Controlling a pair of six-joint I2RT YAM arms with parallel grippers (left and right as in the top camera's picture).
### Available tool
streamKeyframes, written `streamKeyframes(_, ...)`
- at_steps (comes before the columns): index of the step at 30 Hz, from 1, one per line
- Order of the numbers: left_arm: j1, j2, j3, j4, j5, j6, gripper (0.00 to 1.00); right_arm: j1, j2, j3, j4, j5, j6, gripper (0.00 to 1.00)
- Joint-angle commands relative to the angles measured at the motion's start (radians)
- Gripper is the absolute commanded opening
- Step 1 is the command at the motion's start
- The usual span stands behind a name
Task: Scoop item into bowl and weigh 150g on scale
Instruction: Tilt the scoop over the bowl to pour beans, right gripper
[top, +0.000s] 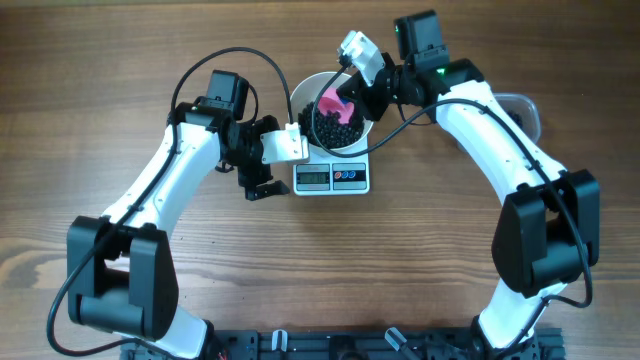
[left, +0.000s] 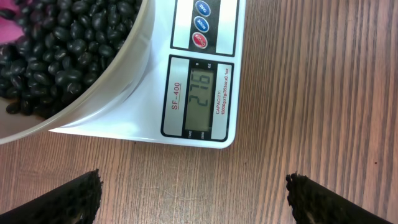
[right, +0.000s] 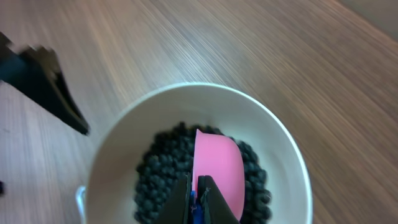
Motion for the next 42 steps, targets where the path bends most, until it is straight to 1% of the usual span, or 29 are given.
streamKeyframes(1,-0.001,-0.007,-0.007,0.000,0.023,-0.009,1.00,0.003,0.011,0.005,0.038,-0.126,0.080,0.04)
streamKeyframes(3,-0.001,-0.007,-0.007,0.000,0.023,-0.009,1.00,0.003,0.011,0.005,0.050,-0.158,0.087,0.04)
streamKeyframes(6,-0.001,-0.007,-0.007,0.000,0.023,-0.009,1.00,0.001,0.011,0.005,0.062,-0.149,0.099,0.04)
streamKeyframes(8,-0.001,-0.007,-0.007,0.000,0.023,-0.009,1.00,-0.008,0.011,0.005,0.109,-0.150,0.155,0.04)
streamKeyframes(10,-0.001,-0.007,-0.007,0.000,0.023,-0.009,1.00,-0.013,0.011,0.005,0.144,-0.149,0.173,0.04)
streamKeyframes(13,-0.001,-0.007,-0.007,0.000,0.023,-0.009,1.00,-0.020,0.011,0.005,0.167,-0.066,0.172,0.04)
streamKeyframes(17,-0.001,-0.007,-0.007,0.000,0.023,-0.009,1.00,-0.019,0.011,0.005,0.130,0.016,0.118,0.04)
streamKeyframes(24,-0.001,-0.007,-0.007,0.000,0.023,-0.009,1.00,-0.019,0.011,0.005,0.024,0.038,0.090,0.04)
streamKeyframes(32,-0.001,-0.007,-0.007,0.000,0.023,-0.009,1.00,-0.017,0.011,0.005,-0.047,0.053,0.087,0.04)
streamKeyframes(37,-0.001,-0.007,-0.007,0.000,0.023,-0.009,1.00,-0.017,0.011,0.005,-0.064,0.013,0.087,0.04)
streamKeyframes(42,-0.001,-0.007,-0.007,0.000,0.023,-0.009,1.00,-0.017,0.011,0.005,-0.077,-0.085,0.096,0.04)
